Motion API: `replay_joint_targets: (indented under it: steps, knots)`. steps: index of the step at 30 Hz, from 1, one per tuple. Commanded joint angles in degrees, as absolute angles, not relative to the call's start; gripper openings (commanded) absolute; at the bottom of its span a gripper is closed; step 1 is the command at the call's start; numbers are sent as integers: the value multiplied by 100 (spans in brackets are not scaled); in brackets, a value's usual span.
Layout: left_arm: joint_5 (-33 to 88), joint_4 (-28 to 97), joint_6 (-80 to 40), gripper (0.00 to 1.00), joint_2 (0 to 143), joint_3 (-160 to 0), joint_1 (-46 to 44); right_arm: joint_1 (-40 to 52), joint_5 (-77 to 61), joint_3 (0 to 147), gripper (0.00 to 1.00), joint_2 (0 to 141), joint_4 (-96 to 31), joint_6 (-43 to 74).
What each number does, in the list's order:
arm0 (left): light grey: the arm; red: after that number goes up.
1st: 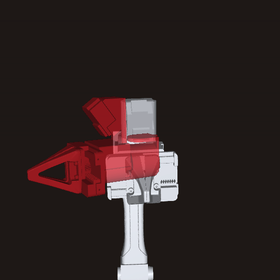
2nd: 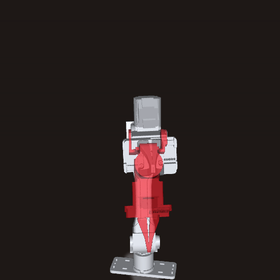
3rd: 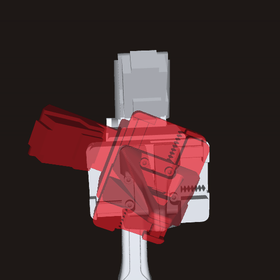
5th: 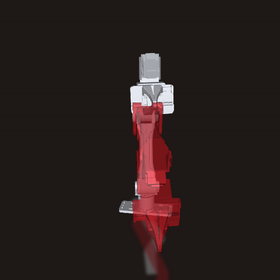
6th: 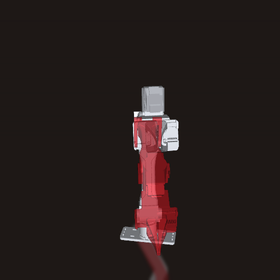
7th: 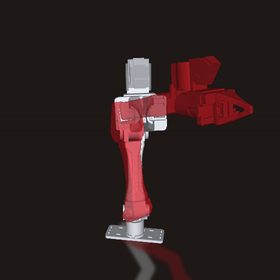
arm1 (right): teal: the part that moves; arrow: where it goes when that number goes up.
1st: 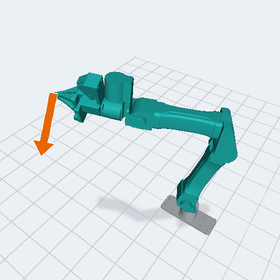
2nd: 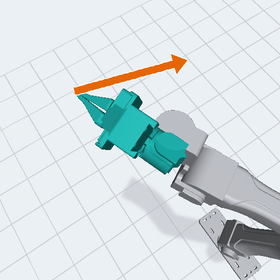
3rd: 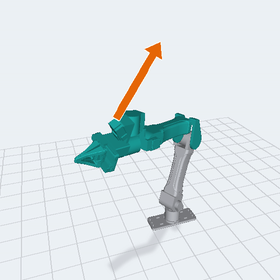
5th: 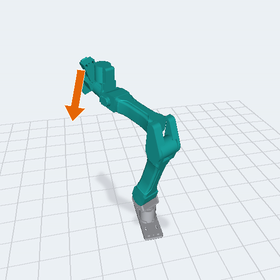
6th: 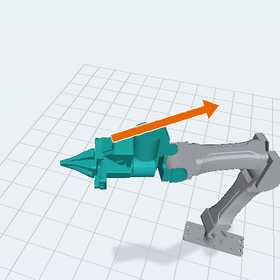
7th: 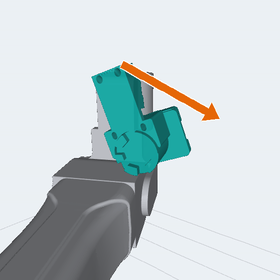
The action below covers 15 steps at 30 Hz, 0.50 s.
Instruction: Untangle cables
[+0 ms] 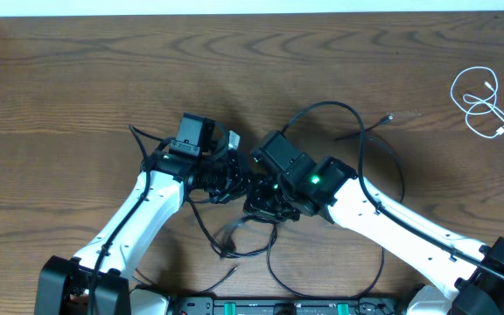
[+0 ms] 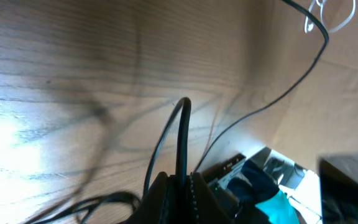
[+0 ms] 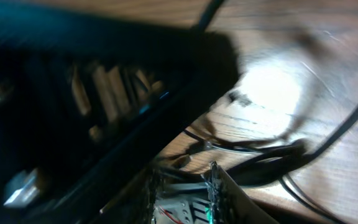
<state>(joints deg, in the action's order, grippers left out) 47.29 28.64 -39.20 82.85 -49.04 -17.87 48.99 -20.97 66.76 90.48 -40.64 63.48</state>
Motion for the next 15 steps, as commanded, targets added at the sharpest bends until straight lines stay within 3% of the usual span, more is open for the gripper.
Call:
replay_joint_targets:
  steps: [1,7,15]
  knots:
    - [4550,2899,-4250,8,8300,-4897,-1872,4899,-2143,6726,30,9076,-3918,5269]
    - [4276,2836,-4497,8,8300,-4897,-1868,4578,-1984,6729,38,9065,-4029,4919]
    - [4283,2794,-5319,8,8300,-4897,-1870,4576,-3015,6729,44,9065,-3319,4921]
